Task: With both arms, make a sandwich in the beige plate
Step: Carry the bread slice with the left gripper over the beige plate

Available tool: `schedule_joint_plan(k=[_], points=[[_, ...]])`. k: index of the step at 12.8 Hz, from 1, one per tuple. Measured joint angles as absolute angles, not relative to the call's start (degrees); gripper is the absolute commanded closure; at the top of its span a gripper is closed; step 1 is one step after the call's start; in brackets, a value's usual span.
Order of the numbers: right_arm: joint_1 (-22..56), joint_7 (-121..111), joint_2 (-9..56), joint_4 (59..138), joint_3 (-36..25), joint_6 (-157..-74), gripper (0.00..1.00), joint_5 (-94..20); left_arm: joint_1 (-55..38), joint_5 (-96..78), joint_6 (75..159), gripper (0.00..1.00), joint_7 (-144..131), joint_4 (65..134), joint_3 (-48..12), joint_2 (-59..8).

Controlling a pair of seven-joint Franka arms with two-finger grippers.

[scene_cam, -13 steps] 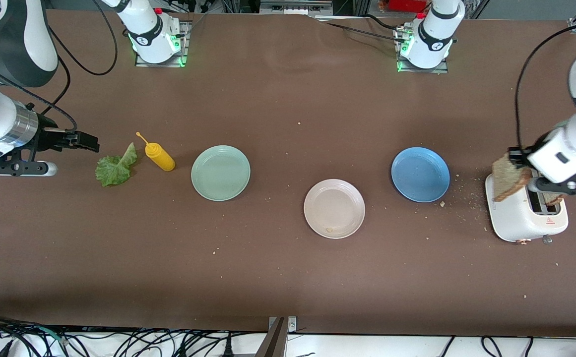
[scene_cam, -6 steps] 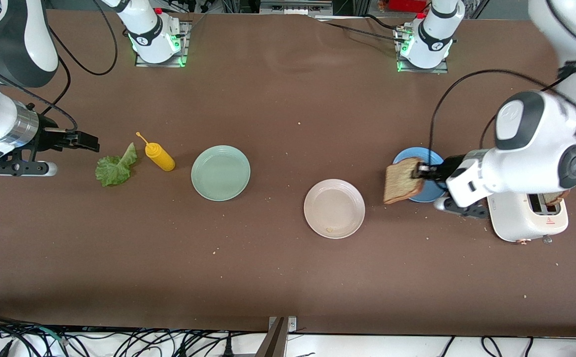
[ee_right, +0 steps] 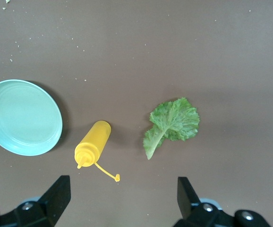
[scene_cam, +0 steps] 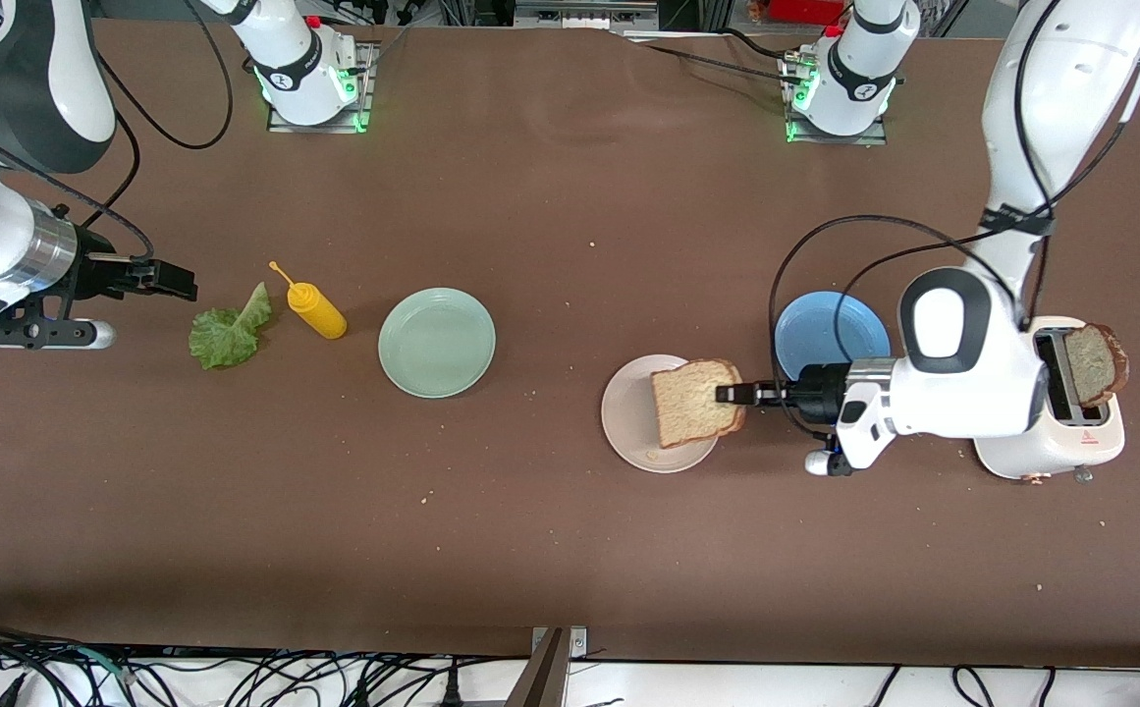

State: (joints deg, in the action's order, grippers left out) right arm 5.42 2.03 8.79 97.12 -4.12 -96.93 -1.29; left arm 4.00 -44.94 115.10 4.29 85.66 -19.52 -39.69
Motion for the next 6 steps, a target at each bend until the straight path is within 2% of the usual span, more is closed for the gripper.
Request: schedule_joint_plan(k=[5,6], points=[[5.4,2.0,8.8,97.1,-4.1,-96.9,0.00,-1.3,2.7,-50.2,118.0,1.00,19.9,85.2,-19.4,-48.0],[5.4,2.0,8.8,97.1,-4.1,-96.9,0.00,-1.3,2.7,-51.0,118.0,0.95,23.0,85.1,-19.3,-49.2]])
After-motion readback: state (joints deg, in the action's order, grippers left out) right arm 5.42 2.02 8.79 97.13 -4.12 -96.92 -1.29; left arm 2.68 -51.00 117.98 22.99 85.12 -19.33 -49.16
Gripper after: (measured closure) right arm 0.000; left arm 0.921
